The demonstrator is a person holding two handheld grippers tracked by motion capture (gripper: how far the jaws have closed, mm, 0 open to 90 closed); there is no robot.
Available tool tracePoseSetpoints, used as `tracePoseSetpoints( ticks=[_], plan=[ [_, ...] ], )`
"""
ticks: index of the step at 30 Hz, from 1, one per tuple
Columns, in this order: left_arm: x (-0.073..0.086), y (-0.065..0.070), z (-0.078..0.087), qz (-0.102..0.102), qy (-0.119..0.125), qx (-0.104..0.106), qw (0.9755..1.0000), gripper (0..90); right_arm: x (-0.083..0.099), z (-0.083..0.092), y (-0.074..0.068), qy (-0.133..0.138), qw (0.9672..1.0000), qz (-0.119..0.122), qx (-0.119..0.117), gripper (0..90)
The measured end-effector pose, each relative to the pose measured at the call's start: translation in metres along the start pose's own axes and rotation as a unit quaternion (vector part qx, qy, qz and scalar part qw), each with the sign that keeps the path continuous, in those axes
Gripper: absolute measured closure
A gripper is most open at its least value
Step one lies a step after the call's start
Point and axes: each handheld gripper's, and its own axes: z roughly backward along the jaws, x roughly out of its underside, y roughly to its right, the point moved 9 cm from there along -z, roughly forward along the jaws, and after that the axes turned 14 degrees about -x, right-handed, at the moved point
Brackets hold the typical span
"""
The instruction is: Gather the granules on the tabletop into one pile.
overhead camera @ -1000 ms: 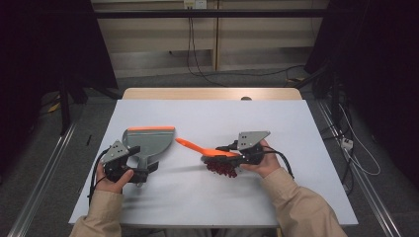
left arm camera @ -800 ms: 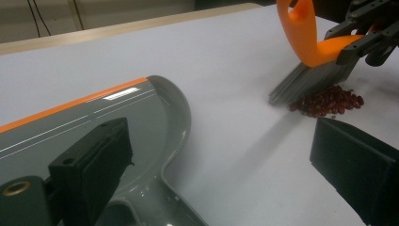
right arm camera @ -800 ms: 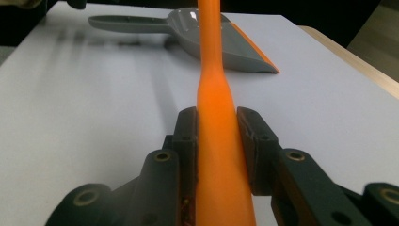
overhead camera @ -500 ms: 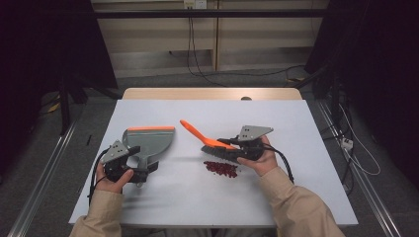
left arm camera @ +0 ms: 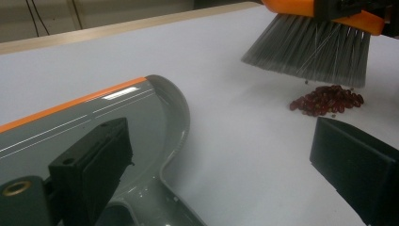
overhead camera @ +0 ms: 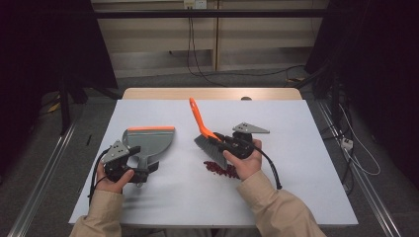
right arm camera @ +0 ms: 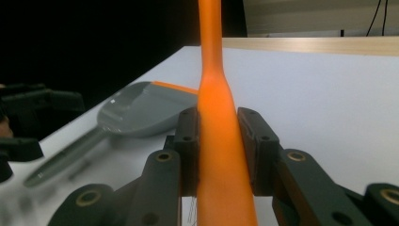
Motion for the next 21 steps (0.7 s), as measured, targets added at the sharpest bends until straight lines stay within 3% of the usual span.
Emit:
tracePoseSetpoints(
  ticks=[5, 10, 15, 21],
  plan=[
    [-0.001, 0.000, 0.001, -0.001, 0.002, 0.000, 1.0000, 5.7, 0.011, -0.015, -0.014, 0.005, 0.9994, -0.033, 0.010, 71.1],
    [-0.001, 0.000, 0.001, 0.001, 0.004, 0.000, 1.0000, 5.6, 0.021, -0.026, -0.020, -0.001, 0.9989, -0.045, 0.015, 71.1],
    [-0.002, 0.001, 0.002, 0.004, 0.006, 0.000, 1.0000, 5.7, 0.033, -0.029, -0.013, -0.023, 0.9979, -0.046, 0.040, 71.1],
    [-0.001, 0.000, 0.002, 0.002, 0.003, -0.001, 1.0000, 5.6, 0.036, -0.014, -0.001, -0.024, 0.9962, -0.055, 0.063, 71.3]
  ],
)
